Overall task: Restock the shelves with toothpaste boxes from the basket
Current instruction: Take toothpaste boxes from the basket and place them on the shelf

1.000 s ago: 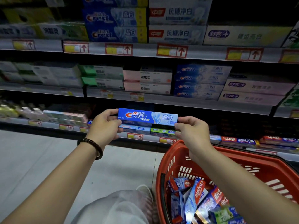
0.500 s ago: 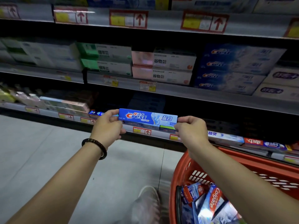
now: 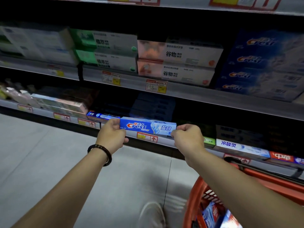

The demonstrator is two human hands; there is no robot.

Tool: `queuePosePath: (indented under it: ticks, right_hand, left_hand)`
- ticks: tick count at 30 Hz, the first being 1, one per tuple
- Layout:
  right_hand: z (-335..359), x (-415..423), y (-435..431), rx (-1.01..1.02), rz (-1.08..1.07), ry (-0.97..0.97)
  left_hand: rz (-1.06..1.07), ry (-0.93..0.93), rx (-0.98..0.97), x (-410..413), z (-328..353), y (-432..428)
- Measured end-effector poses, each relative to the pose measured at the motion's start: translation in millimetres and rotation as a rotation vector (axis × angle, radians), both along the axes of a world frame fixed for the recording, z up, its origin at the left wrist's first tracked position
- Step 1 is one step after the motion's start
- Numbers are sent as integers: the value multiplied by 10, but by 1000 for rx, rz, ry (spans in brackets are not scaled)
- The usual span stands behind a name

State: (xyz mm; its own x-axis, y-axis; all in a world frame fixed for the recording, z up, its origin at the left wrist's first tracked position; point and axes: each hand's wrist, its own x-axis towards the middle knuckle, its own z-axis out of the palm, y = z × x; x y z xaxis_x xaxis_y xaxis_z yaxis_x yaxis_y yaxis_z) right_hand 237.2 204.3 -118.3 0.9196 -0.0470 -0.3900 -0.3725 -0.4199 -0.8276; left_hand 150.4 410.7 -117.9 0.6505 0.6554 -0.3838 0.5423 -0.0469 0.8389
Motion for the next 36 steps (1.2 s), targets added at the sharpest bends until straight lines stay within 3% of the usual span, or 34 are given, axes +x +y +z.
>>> queuePosePath:
  ticks: [5, 20, 29, 36]
  right_hand:
    - [-217, 123, 132, -76, 23, 4]
    - [-566, 339, 329, 27, 61, 130]
    - [-617, 328, 378, 51, 97, 107]
    - [-608, 300, 340, 61, 98, 107]
  left_hand:
    - [-8, 12, 21, 160, -270, 103]
    - [-80, 21, 38, 511, -751, 301]
    - [-168, -6, 217, 568, -867, 276]
    - [-147, -47, 96, 542, -928, 251]
